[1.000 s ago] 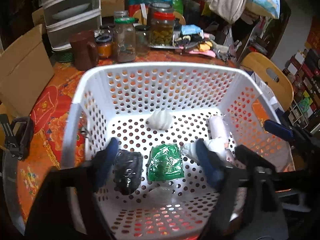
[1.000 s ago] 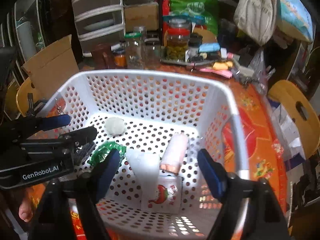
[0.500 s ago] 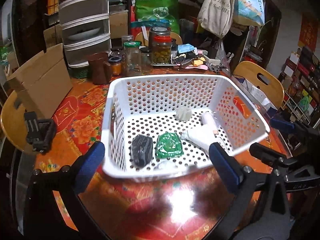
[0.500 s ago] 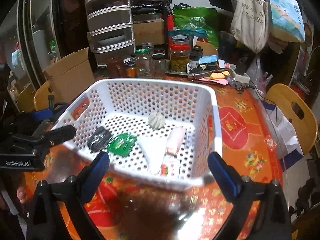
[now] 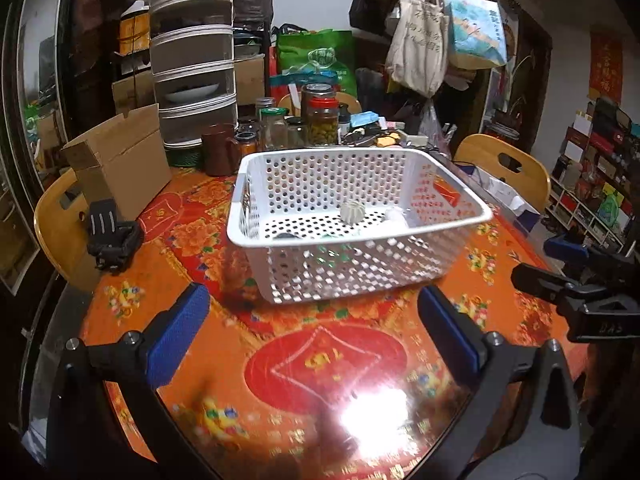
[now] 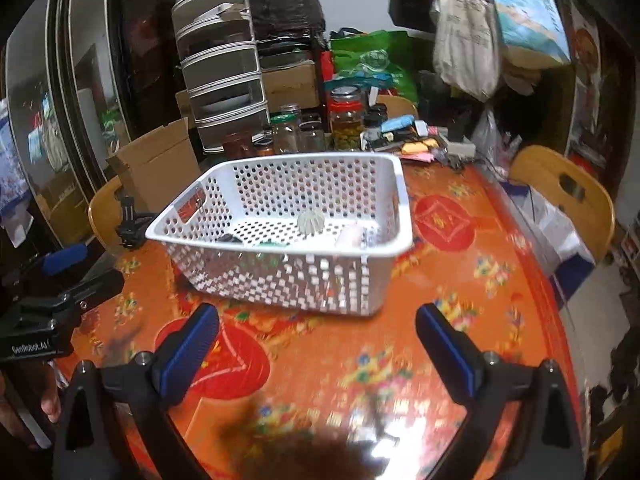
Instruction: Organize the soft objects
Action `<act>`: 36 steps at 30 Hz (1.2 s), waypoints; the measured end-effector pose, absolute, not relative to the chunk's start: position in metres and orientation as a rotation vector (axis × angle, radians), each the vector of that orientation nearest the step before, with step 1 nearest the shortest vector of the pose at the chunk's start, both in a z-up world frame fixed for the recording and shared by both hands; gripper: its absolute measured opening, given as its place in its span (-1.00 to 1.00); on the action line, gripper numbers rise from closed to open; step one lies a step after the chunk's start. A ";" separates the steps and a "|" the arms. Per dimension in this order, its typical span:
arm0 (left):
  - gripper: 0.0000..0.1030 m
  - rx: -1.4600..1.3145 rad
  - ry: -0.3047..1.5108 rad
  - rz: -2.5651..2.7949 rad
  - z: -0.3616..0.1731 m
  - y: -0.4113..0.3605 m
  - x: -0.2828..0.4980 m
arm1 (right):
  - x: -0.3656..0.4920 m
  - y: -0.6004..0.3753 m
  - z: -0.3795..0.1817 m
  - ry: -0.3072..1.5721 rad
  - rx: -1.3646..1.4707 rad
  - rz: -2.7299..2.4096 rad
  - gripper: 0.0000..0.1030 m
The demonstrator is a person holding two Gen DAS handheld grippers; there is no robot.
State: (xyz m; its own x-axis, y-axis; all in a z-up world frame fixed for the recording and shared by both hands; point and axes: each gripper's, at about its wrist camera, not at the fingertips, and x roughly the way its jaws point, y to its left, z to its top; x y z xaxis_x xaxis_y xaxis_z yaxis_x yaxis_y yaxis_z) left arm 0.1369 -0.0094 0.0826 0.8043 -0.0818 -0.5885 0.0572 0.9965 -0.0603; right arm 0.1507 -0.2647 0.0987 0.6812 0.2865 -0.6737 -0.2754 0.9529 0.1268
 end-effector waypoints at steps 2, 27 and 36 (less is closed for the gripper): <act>1.00 -0.041 0.632 -0.075 0.081 -0.011 0.125 | 0.140 -0.268 0.094 0.762 0.034 0.308 0.92; 1.00 -0.060 0.568 -0.049 0.125 0.007 -0.010 | 0.004 -0.261 0.145 0.603 0.018 0.395 0.92; 1.00 -0.037 0.564 -0.058 0.131 -0.002 -0.022 | -0.002 -0.257 0.153 0.589 -0.026 0.346 0.92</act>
